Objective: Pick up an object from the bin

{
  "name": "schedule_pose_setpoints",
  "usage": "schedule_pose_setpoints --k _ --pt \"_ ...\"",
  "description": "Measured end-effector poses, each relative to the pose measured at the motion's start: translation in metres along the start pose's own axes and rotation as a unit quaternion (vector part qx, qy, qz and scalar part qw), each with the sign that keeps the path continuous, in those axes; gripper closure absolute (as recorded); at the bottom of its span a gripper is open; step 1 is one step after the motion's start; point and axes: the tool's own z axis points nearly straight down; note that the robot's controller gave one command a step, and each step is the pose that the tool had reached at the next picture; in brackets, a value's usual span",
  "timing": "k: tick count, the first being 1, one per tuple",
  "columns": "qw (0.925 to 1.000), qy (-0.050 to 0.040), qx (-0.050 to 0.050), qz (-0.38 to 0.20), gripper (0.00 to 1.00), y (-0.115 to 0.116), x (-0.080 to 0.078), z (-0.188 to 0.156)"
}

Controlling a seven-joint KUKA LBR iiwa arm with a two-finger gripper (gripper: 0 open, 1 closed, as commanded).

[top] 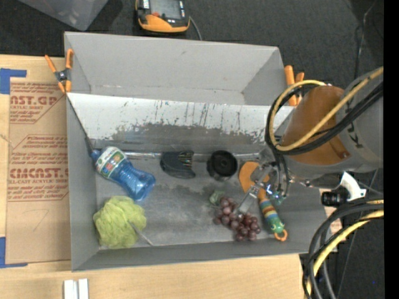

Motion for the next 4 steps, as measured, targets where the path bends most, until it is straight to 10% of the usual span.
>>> schedule_pose_setpoints --k 1,2,3,4 --pt "0.9783 0.0116 0.002 -0.207 0.0 0.008 0.025 0.063" --pt "0.9978 0.0022 0.001 0.066 0.0 0.005 0.023 0.093" --pt "0.9757 0.0109 0.002 -0.219 1.0 -0.009 0.013 0.093" --pt "0.9758 0.011 0.001 -0.218 1.0 -0.009 0.013 0.093"
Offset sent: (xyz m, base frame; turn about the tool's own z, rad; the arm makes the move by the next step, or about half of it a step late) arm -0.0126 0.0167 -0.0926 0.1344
